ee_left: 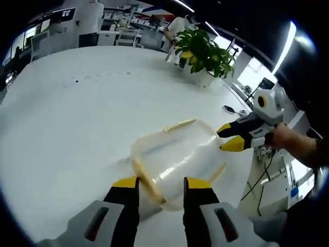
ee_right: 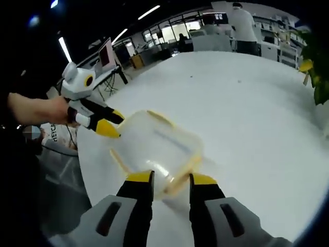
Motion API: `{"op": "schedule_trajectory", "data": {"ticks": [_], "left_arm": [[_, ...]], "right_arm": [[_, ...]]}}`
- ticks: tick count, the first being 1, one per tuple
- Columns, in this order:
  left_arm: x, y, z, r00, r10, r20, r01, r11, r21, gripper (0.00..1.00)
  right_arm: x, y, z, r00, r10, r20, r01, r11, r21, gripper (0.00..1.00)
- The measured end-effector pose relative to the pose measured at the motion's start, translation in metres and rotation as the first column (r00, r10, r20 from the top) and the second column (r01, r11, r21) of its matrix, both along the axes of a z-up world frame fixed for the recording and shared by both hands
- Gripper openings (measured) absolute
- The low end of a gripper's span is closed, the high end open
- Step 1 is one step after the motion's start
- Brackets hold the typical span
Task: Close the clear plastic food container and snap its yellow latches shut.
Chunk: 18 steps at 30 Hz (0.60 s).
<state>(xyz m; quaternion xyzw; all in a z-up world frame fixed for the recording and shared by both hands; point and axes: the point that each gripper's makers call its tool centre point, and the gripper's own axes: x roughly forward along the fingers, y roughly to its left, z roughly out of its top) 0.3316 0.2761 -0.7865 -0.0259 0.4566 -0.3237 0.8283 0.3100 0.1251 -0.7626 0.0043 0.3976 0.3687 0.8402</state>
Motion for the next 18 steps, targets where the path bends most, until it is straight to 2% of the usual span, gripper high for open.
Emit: {"op": "schedule_trajectory", "data": {"ticks": [1,4,7,9,11,13,18], "left_arm": [[-0.002,-0.008,0.003,0.999,-0.034,0.028,0.036,0.998,-0.053,0.25],[0.0,-0.012,0.003,0.999,-0.033,0.025,0.034,0.998,-0.058,0.25],[0.001,-0.013,0.003,1.0,-0.021,-0.003,0.021,0.998,-0.06,0.24],[0.0,-0.013,-0.001,1.0,-0.005,-0.023,0.004,0.998,-0.063,0.23],[0.001,-0.014,-0.003,0.998,0.025,-0.052,-0.029,0.996,-0.08,0.23],[0.001,-0.014,-0.003,0.998,0.022,-0.055,-0.027,0.996,-0.082,0.23],[0.002,-0.016,-0.002,0.999,0.003,-0.053,-0.006,0.998,-0.06,0.25]], "right_arm": [[-0.001,-0.001,-0.001,1.0,0.011,-0.004,-0.011,1.0,-0.005,0.23],[-0.002,-0.001,-0.004,1.0,0.015,-0.011,-0.015,1.0,-0.006,0.23],[-0.002,-0.002,-0.006,1.0,0.017,-0.014,-0.017,1.0,-0.007,0.21],[0.002,0.003,-0.007,1.0,-0.011,-0.03,0.012,0.999,0.049,0.19],[-0.003,0.003,-0.009,0.997,0.011,-0.074,-0.01,1.0,0.015,0.19],[-0.005,0.005,-0.01,0.995,0.046,-0.094,-0.049,0.998,-0.036,0.19],[0.0,0.001,-0.013,0.989,0.041,-0.145,-0.046,0.998,-0.034,0.21]]}}
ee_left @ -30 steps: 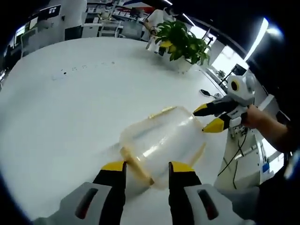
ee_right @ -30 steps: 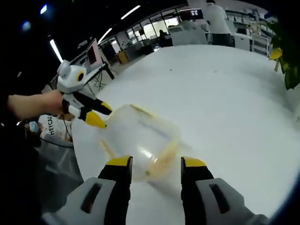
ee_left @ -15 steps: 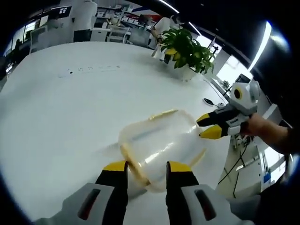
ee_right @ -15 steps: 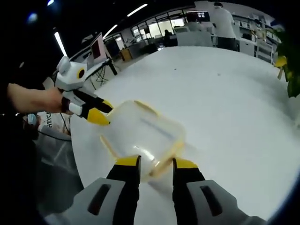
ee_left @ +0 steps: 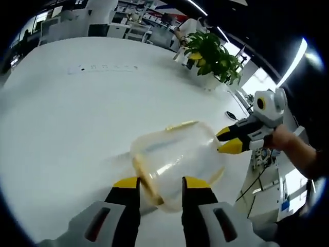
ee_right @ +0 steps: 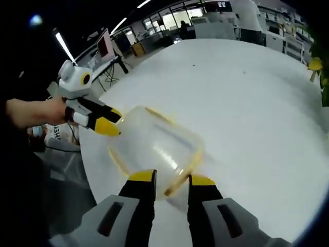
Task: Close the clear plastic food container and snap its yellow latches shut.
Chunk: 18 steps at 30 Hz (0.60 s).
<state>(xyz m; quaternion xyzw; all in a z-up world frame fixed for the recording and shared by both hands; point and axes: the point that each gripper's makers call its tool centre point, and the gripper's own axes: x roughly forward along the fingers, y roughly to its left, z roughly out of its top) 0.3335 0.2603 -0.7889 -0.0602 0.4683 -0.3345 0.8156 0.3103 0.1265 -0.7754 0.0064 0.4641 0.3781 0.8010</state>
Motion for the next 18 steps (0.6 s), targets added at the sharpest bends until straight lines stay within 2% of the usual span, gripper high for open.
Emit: {"op": "schedule_trajectory", "data": {"ticks": [2,3,6,8,9,10,12,13,15,18], "left_arm": [[-0.001,0.001,0.001,1.0,0.015,0.021,-0.015,1.0,0.007,0.26],[-0.001,0.0,0.002,0.999,0.02,0.049,-0.021,1.0,0.015,0.28],[-0.002,-0.001,0.004,0.996,0.051,0.074,-0.052,0.999,0.006,0.29],[-0.001,-0.001,0.005,0.994,0.041,0.103,-0.043,0.999,0.018,0.29],[0.002,0.001,0.008,0.987,0.009,0.159,-0.017,0.999,0.046,0.3],[0.002,0.0,0.009,0.983,-0.003,0.183,-0.009,0.998,0.064,0.3],[0.0,-0.001,0.01,0.982,0.01,0.19,-0.022,0.998,0.065,0.3],[0.0,0.0,0.011,0.981,0.01,0.194,-0.023,0.998,0.065,0.3],[0.001,0.0,0.012,0.977,0.0,0.211,-0.016,0.997,0.07,0.31],[0.003,0.0,0.016,0.963,-0.062,0.26,0.031,0.992,0.121,0.32]], "right_arm": [[0.0,0.0,0.0,1.0,0.001,0.0,-0.001,1.0,0.001,0.21],[0.0,-0.001,0.0,1.0,0.003,0.001,-0.003,1.0,0.001,0.22],[0.0,-0.002,0.001,1.0,-0.009,0.008,0.009,1.0,0.01,0.22],[0.0,-0.002,0.002,1.0,-0.011,0.018,0.011,1.0,0.007,0.22],[0.002,-0.002,0.003,0.999,0.01,0.053,-0.009,1.0,-0.018,0.23],[0.003,-0.002,0.004,0.997,0.027,0.07,-0.024,0.999,-0.036,0.23],[0.002,-0.001,0.005,0.996,0.039,0.08,-0.035,0.998,-0.057,0.24],[0.005,-0.002,0.006,0.989,0.082,0.122,-0.072,0.994,-0.078,0.24],[0.005,-0.003,0.005,0.99,0.075,0.123,-0.066,0.995,-0.072,0.25],[0.006,-0.004,0.006,0.986,0.079,0.148,-0.068,0.994,-0.08,0.25]]}}
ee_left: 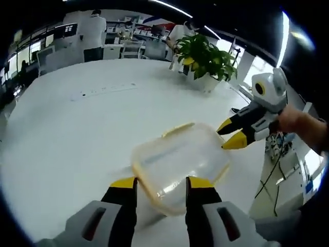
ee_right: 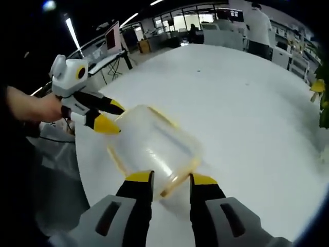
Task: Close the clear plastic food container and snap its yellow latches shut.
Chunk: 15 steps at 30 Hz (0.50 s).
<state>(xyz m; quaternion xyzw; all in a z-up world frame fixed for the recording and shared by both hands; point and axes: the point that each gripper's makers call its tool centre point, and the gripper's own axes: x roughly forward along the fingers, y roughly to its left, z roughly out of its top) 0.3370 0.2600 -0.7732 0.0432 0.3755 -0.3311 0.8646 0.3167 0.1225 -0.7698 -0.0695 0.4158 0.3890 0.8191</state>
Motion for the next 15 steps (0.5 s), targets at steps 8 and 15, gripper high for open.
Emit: {"op": "schedule_trajectory", "data": {"ticks": [8,15], "left_arm": [[-0.009,-0.024,0.011,0.908,-0.35,0.23,0.294,0.924,0.245,0.12],[-0.001,-0.023,0.012,0.907,-0.361,0.218,0.307,0.919,0.248,0.14]], "right_arm": [[0.005,-0.001,0.003,0.99,0.055,0.13,-0.044,0.995,-0.091,0.27],[0.016,0.005,0.003,0.979,0.151,0.138,-0.132,0.981,-0.141,0.15]]}}
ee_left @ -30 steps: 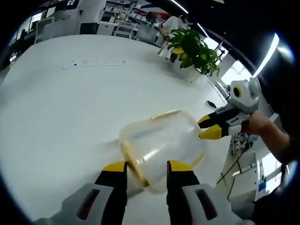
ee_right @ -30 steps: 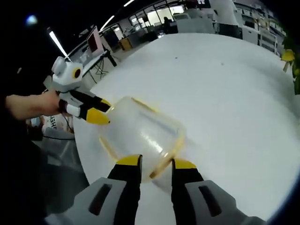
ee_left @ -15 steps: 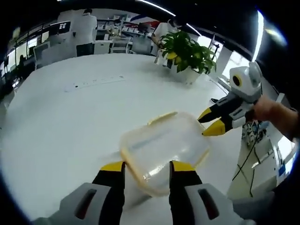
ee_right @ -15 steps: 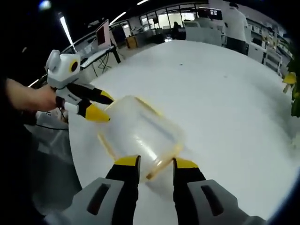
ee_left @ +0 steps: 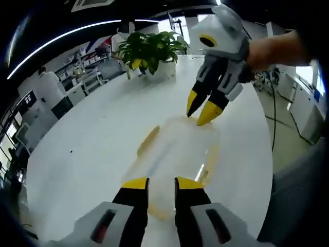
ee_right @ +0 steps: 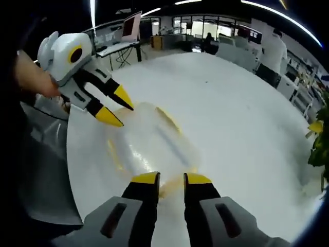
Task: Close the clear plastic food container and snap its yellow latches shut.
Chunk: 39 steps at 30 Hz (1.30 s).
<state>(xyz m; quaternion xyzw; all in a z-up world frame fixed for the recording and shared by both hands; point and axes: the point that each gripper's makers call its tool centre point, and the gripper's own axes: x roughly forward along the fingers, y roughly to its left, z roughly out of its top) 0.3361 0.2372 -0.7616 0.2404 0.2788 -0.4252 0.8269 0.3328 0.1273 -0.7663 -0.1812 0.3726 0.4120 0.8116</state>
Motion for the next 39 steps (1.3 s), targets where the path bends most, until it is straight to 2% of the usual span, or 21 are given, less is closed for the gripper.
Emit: {"op": "schedule_trajectory", "data": {"ticks": [2,4,6,8,9,13,14,18,19,20,25,31,33,36,37,39], "left_arm": [[0.001,0.0,0.001,1.0,-0.014,0.012,0.014,1.0,0.011,0.13],[-0.001,-0.003,0.002,0.999,-0.035,0.015,0.035,0.999,0.014,0.13],[-0.002,-0.014,0.008,0.997,-0.073,0.022,0.074,0.997,-0.026,0.13],[-0.003,-0.021,0.013,0.992,-0.114,0.047,0.116,0.993,-0.03,0.13],[-0.002,-0.025,0.017,0.988,-0.136,0.075,0.138,0.99,-0.026,0.13],[-0.004,-0.034,0.016,0.983,-0.172,0.065,0.174,0.984,-0.026,0.12],[-0.004,-0.035,0.015,0.982,-0.18,0.063,0.181,0.983,-0.015,0.12],[-0.01,-0.04,0.015,0.978,-0.205,0.049,0.206,0.978,-0.026,0.13],[-0.011,-0.041,0.016,0.976,-0.21,0.059,0.211,0.977,-0.023,0.15],[-0.012,-0.044,0.02,0.969,-0.229,0.096,0.232,0.973,-0.017,0.18],[-0.023,-0.05,0.016,0.957,-0.277,0.086,0.278,0.961,-0.006,0.22],[-0.031,-0.051,0.011,0.958,-0.282,0.059,0.283,0.959,-0.003,0.26],[-0.033,-0.052,0.012,0.955,-0.29,0.067,0.291,0.957,0.002,0.29],[-0.035,-0.051,0.008,0.941,-0.326,0.091,0.323,0.945,0.05,0.4],[-0.034,-0.048,0.005,0.937,-0.336,0.099,0.328,0.941,0.09,0.4],[-0.035,-0.048,0.001,0.939,-0.333,0.09,0.325,0.941,0.09,0.41]], "right_arm": [[0.005,0.01,0.011,0.999,0.016,0.046,-0.018,0.999,0.045,0.19],[0.008,0.013,0.014,0.999,0.007,0.043,-0.01,0.998,0.064,0.21],[0.009,0.02,0.016,0.997,0.04,0.062,-0.045,0.996,0.083,0.19],[0.006,0.029,0.014,0.995,0.081,0.052,-0.086,0.992,0.095,0.18],[0.004,0.035,0.013,0.989,0.13,0.069,-0.136,0.987,0.087,0.17],[-0.003,0.048,0.008,0.974,0.211,0.082,-0.216,0.975,0.056,0.2],[-0.004,0.052,0.009,0.964,0.243,0.106,-0.249,0.967,0.047,0.2],[0.002,0.057,0.011,0.962,0.247,0.116,-0.252,0.967,0.03,0.22],[0.003,0.058,0.011,0.962,0.246,0.117,-0.252,0.967,0.033,0.23],[0.005,0.06,0.012,0.963,0.244,0.114,-0.251,0.967,0.044,0.24],[0.009,0.065,0.009,0.957,0.271,0.106,-0.275,0.961,0.028,0.27],[0.012,0.069,0.01,0.944,0.312,0.109,-0.313,0.95,-0.006,0.3],[0.013,0.07,0.01,0.94,0.325,0.103,-0.325,0.946,-0.019,0.31],[0.017,0.07,0.008,0.934,0.345,0.094,-0.344,0.938,-0.034,0.32],[0.017,0.07,0.007,0.932,0.351,0.087,-0.349,0.936,-0.035,0.32],[0.012,0.069,0.003,0.92,0.392,0.031,-0.391,0.92,-0.04,0.34]]}}
